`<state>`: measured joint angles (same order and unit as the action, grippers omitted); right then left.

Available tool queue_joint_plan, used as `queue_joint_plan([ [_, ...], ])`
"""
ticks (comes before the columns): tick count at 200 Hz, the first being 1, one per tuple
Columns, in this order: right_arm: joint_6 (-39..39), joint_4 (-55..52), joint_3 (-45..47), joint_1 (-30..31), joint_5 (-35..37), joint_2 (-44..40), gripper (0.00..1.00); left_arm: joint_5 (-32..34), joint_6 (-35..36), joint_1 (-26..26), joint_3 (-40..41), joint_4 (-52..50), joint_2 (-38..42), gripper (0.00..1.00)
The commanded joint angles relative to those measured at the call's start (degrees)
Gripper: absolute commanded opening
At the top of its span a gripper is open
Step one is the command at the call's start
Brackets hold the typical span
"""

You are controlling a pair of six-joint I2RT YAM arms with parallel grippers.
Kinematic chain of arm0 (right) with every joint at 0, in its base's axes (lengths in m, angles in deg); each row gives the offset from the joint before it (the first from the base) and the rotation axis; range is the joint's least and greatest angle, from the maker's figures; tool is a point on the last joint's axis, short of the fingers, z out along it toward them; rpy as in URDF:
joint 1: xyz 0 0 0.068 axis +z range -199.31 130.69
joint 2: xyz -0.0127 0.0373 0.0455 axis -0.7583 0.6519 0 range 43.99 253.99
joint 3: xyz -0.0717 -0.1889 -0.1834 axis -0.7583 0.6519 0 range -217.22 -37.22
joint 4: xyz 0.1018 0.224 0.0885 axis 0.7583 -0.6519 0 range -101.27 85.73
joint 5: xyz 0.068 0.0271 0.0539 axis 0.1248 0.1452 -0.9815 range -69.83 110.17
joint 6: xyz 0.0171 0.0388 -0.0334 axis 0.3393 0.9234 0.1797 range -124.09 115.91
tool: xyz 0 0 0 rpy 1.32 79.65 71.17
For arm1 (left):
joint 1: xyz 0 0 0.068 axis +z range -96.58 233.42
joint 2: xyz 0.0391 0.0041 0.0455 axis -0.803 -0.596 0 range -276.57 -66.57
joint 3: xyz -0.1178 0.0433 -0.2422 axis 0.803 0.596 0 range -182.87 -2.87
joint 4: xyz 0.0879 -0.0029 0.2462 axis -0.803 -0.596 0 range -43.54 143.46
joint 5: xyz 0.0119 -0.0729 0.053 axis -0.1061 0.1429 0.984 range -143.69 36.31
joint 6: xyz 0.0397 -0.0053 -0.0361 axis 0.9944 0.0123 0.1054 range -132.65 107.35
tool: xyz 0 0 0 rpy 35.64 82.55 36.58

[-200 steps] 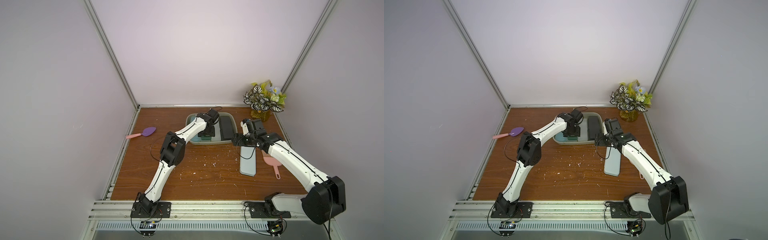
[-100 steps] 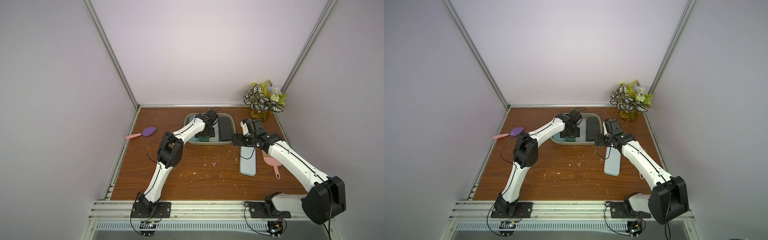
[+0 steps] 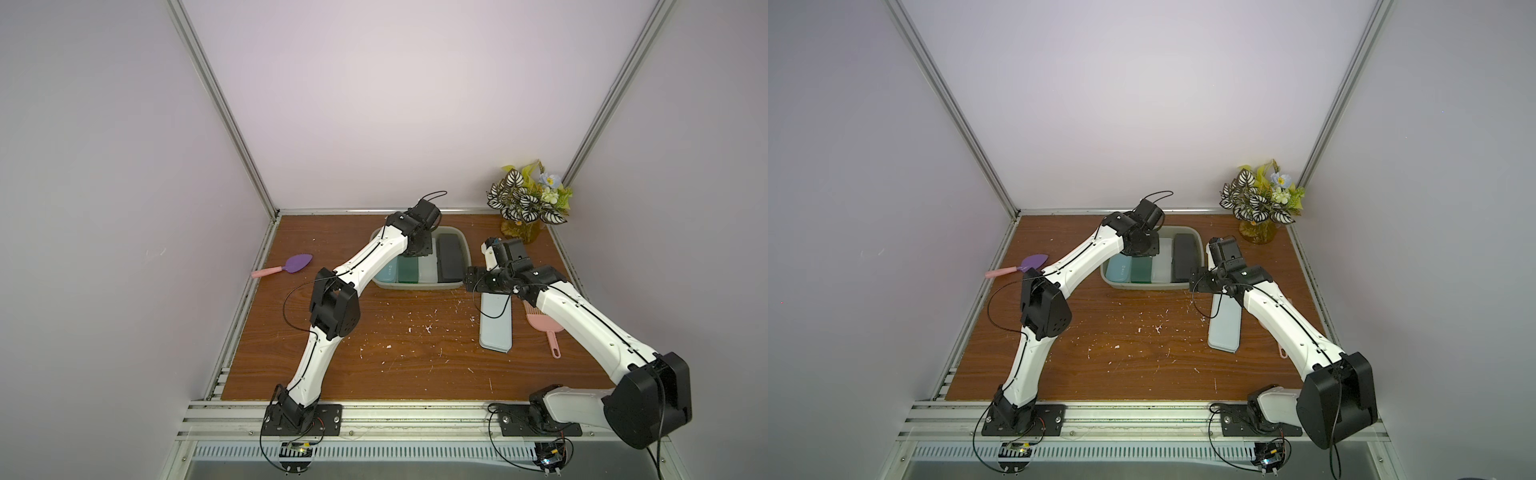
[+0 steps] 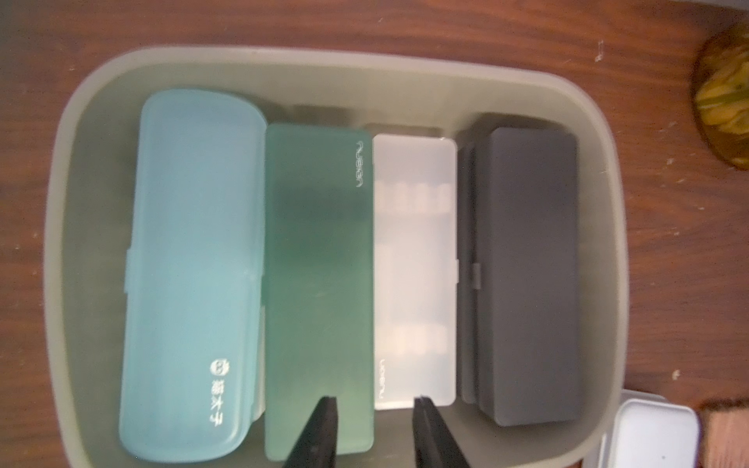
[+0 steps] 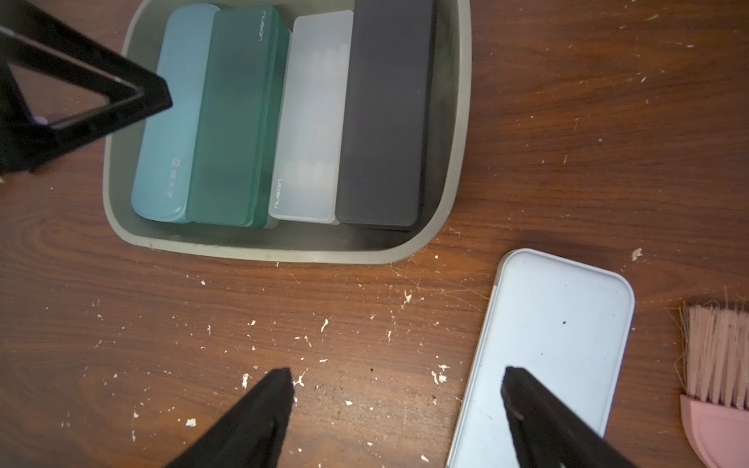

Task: Put the pencil case into the storage box
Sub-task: Place the pencil case at the storage box.

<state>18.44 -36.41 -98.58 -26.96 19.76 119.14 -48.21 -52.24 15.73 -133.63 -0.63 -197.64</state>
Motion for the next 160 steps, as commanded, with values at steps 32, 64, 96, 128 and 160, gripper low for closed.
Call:
queue_joint_plan([
  [32,0.3,0.6,-0.4,-0.4,-0.7,-0.6,0.88,-5.3,-0.4,-0.2,-8.1,-1.1,-12.0,0.20],
  [64,0.8,0.1,0.7,-1.5,-1.6,-1.2,0.88,-4.4,-0.7,0.6,-6.6,-1.2,-13.2,0.20],
  [96,2.8,0.0,3.7,-3.9,-2.3,-1.7,0.88,-1.6,-0.6,2.1,-2.7,-1.2,-10.9,0.21],
  [128,5.0,0.1,6.9,-6.5,-1.1,-1.5,0.89,-1.6,0.2,2.4,-1.3,-1.2,-8.7,0.30],
  [160,5.5,0.8,8.5,-10.8,-0.4,-1.7,0.91,-2.1,1.1,0.6,-1.3,-1.1,-5.4,0.52],
])
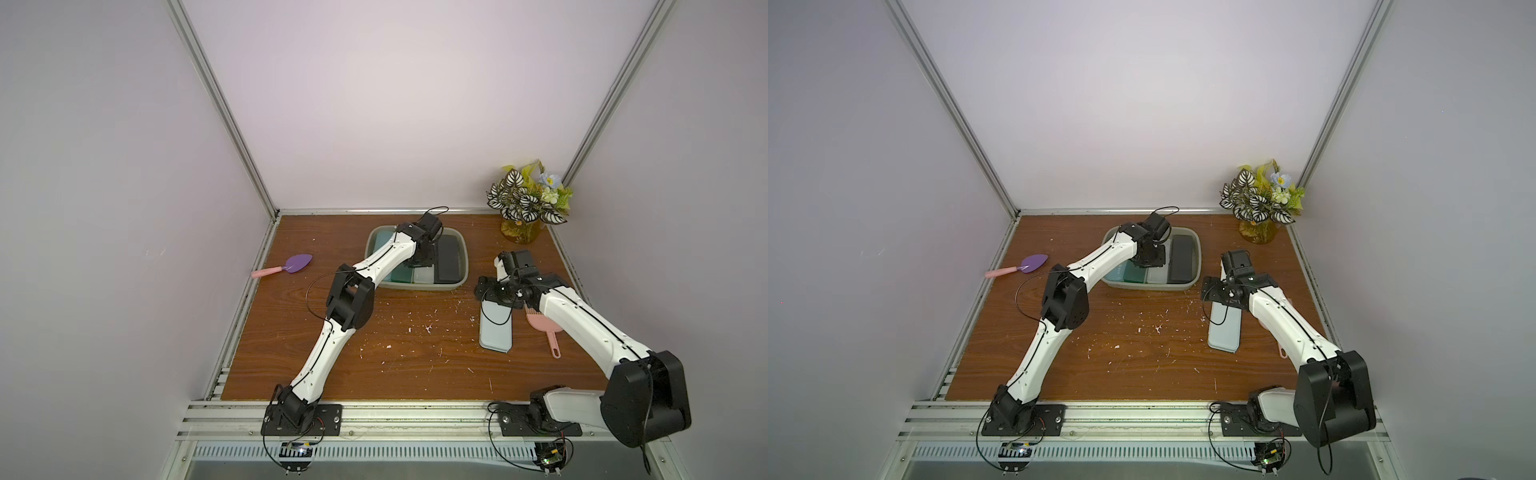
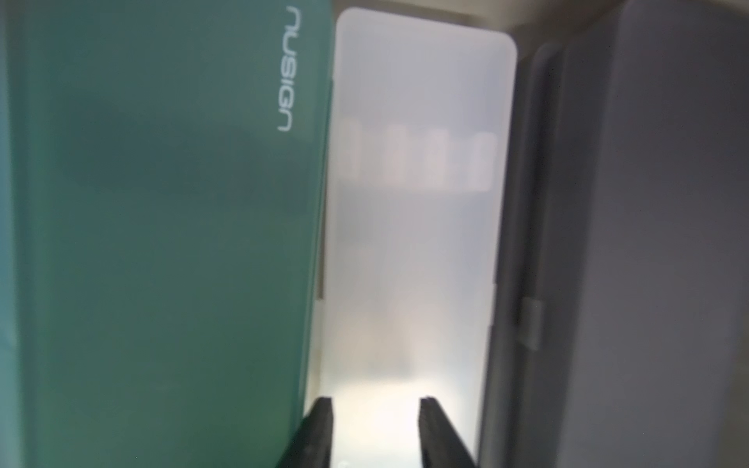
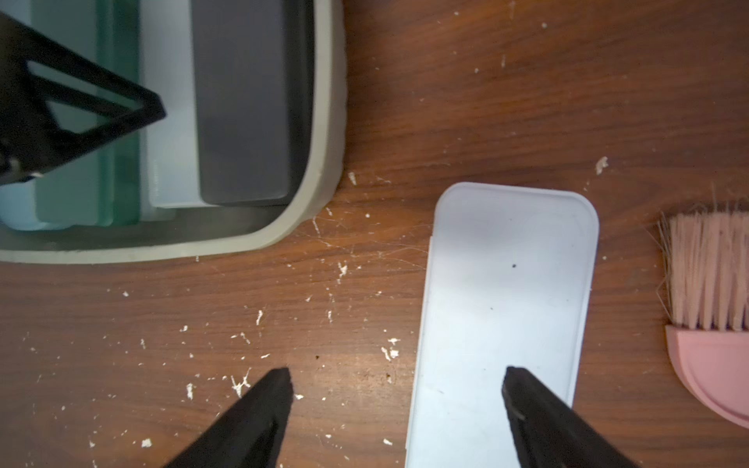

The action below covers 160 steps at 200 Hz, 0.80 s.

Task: Put the pencil case into the storage box
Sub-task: Place the pencil case at the storage box, then move the pencil case to the center of the board.

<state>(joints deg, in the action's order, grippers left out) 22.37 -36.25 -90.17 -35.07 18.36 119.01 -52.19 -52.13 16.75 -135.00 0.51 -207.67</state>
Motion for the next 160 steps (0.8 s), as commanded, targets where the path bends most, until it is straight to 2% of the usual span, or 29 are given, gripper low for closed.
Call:
queue_joint_plan([
  [1,1.5,0.7,0.0,-2.8,1.0,-1.6,0.91,1.9,1.0,-0.5,0.0,-2.2,4.8,0.52],
  [15,1.3,0.5,0.1,-4.3,1.1,-1.0,0.93,1.9,1.2,-1.9,-0.1,-2.2,6.7,0.60],
  [42,1.5,0.6,1.5,-6.0,-0.3,0.7,0.97,2.8,0.4,-4.8,1.2,-2.3,10.8,0.66],
  [99,2.0,4.4,6.9,-8.5,-6.3,3.9,0.99,7.6,-1.2,-5.6,14.8,-2.2,23.3,0.68],
  [122,0.6,3.7,7.1,-8.6,-8.9,6.5,0.99,9.6,-1.4,-5.6,20.3,-2.2,28.0,0.68],
  [160,-0.4,7.3,12.0,-7.9,-15.3,6.1,0.99,11.9,-2.6,-5.5,28.8,-1.8,34.2,0.69],
])
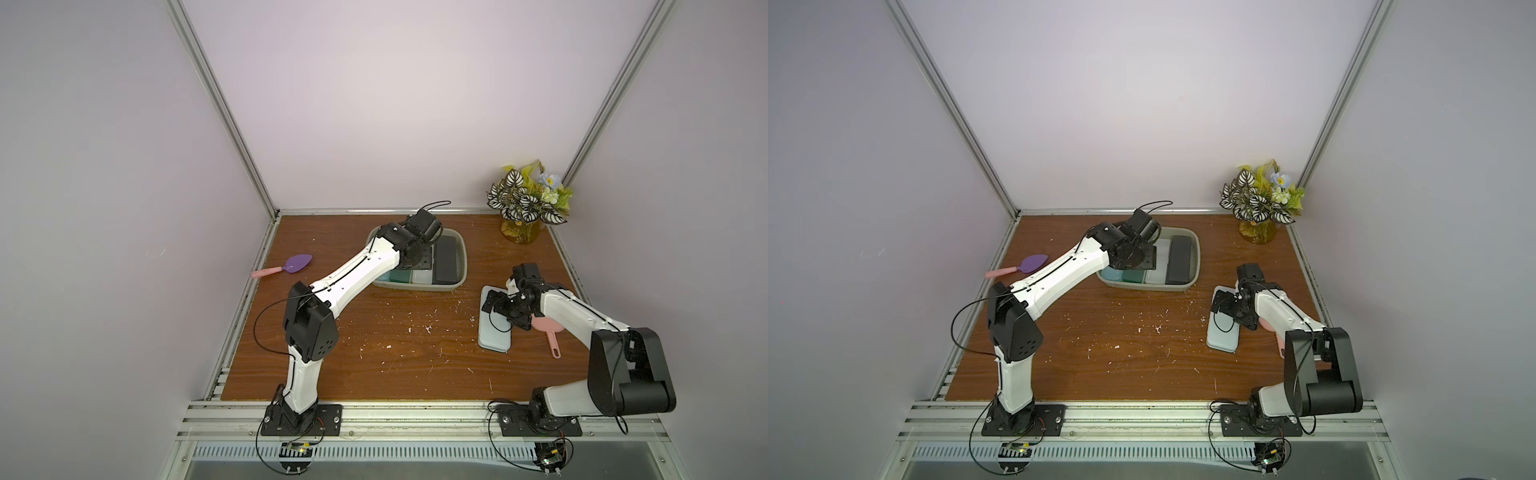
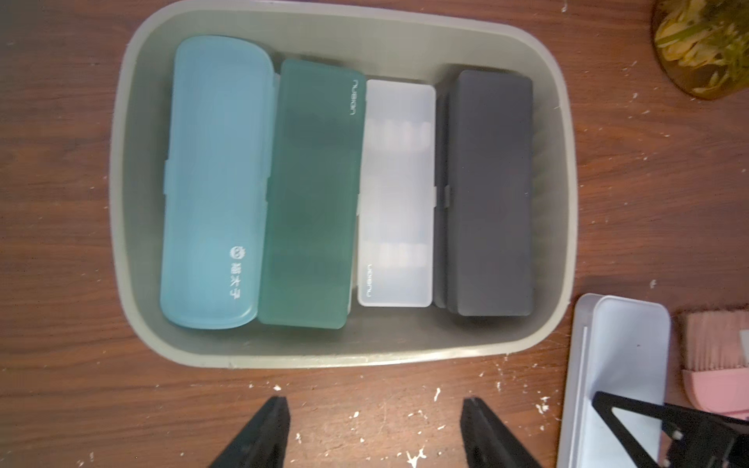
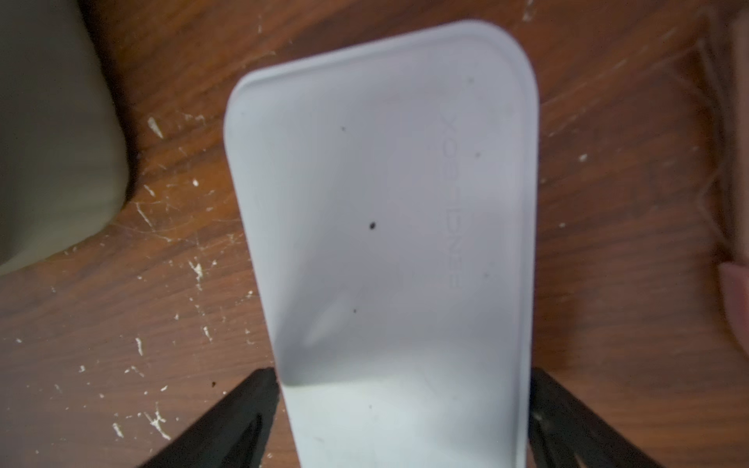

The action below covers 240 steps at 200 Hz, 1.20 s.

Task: Put the pencil case into the storage box
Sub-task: Move the pencil case to the center of the board.

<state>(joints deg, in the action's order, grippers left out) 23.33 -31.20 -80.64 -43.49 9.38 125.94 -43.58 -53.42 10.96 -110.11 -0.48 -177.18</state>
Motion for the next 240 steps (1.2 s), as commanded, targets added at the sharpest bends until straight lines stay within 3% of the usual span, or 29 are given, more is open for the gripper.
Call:
queue_joint_plan([
  [1,-1.3,2.2,2.5,0.5,-6.3,-0.8,0.99,3.4,-1.4,0.3,4.2,-0.7,3.8,0.69],
  [59,-1.3,1.5,7.4,7.9,-4.6,-4.4,0.94,3.3,-3.0,1.1,15.3,2.4,9.3,0.69],
  [135,6.0,2.4,11.4,26.9,-2.8,-6.7,0.93,1.8,-4.3,1.1,24.0,3.9,14.1,0.69],
  [167,6.1,1.3,10.6,29.1,-4.1,-10.5,0.95,-5.4,-6.4,1.0,35.2,10.5,20.7,0.70],
  [205,5.9,-0.6,8.4,27.6,-2.2,-13.8,0.96,-18.4,-11.3,0.4,54.4,28.1,29.0,0.71],
  [240,4.8,-0.1,8.4,25.1,-3.7,-12.3,0.90,-25.3,-17.1,-1.8,64.7,44.3,30.6,0.71],
])
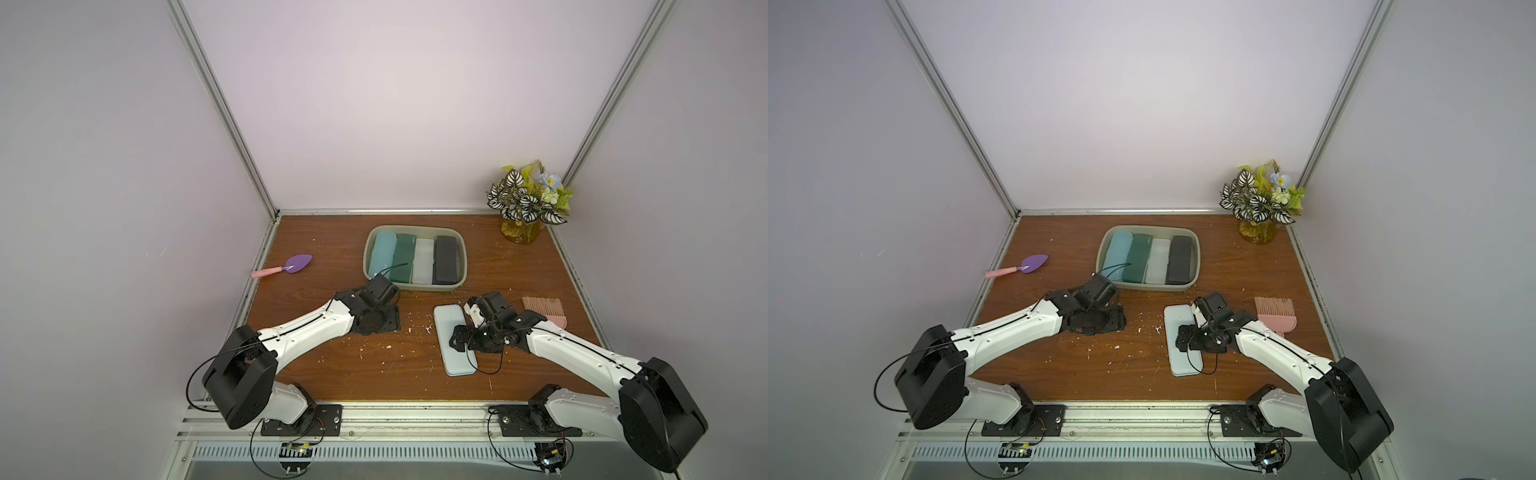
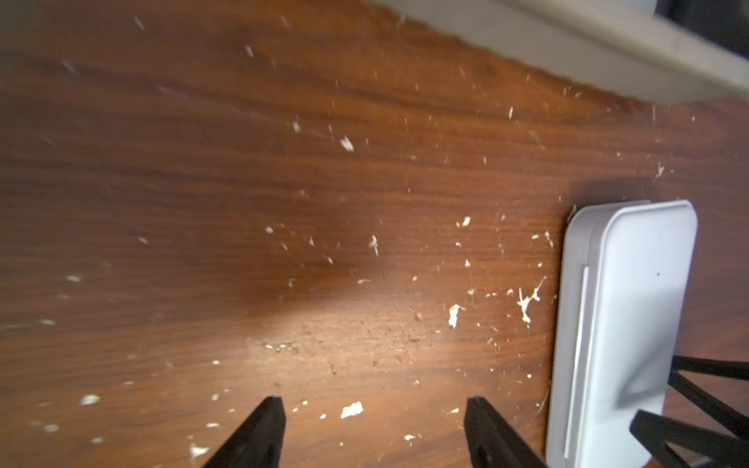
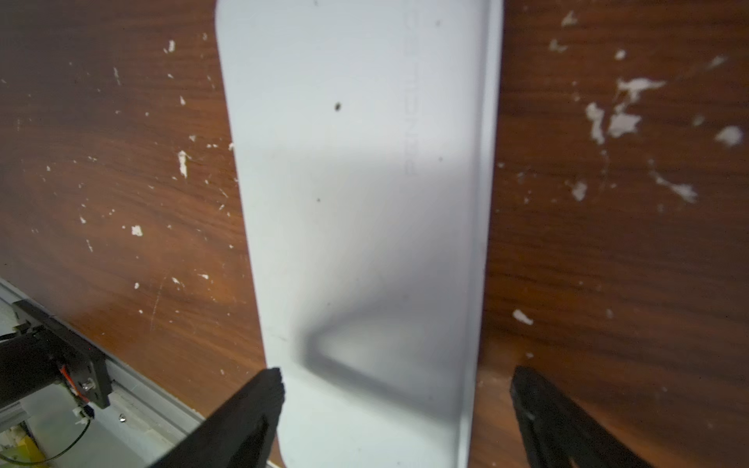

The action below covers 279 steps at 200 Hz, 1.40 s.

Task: Put the pencil case into the storage box
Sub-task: Move the pencil case to the center of the board, then pick up the pencil case from the center of the board.

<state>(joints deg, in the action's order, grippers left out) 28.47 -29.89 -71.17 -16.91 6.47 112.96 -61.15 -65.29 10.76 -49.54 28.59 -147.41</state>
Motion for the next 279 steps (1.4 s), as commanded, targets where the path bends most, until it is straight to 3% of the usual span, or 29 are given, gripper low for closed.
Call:
queue_joint_plan([
  [1,-0.4,-1.4,-1.0,-1.6,-0.9,0.7,0.90,-7.8,-5.5,-1.7,4.4,15.7,0.7,0.71],
  [33,-2.2,1.3,-0.3,-3.5,-4.2,1.4,0.84,-10.8,-9.0,-4.2,8.2,27.3,-2.9,0.71],
  [78,-3.1,8.7,1.3,-3.6,-15.9,1.4,0.82,-15.2,-13.3,-5.9,11.4,42.1,-9.3,0.71],
  [149,-0.3,15.9,6.3,-3.6,-22.1,1.0,0.71,-19.6,-17.1,-7.8,15.7,54.2,-20.0,0.71],
  [210,3.6,26.1,10.3,-3.7,-27.1,1.9,0.63,-22.6,-19.0,-8.3,19.1,60.8,-22.7,0.71],
  [253,3.4,26.8,9.9,-3.7,-27.6,0.9,0.61,-23.3,-19.2,-8.2,20.5,62.2,-21.5,0.54],
  [279,2.3,24.7,9.1,-3.8,-26.8,0.6,0.62,-21.8,-17.8,-8.2,19.6,58.2,-19.6,0.47],
])
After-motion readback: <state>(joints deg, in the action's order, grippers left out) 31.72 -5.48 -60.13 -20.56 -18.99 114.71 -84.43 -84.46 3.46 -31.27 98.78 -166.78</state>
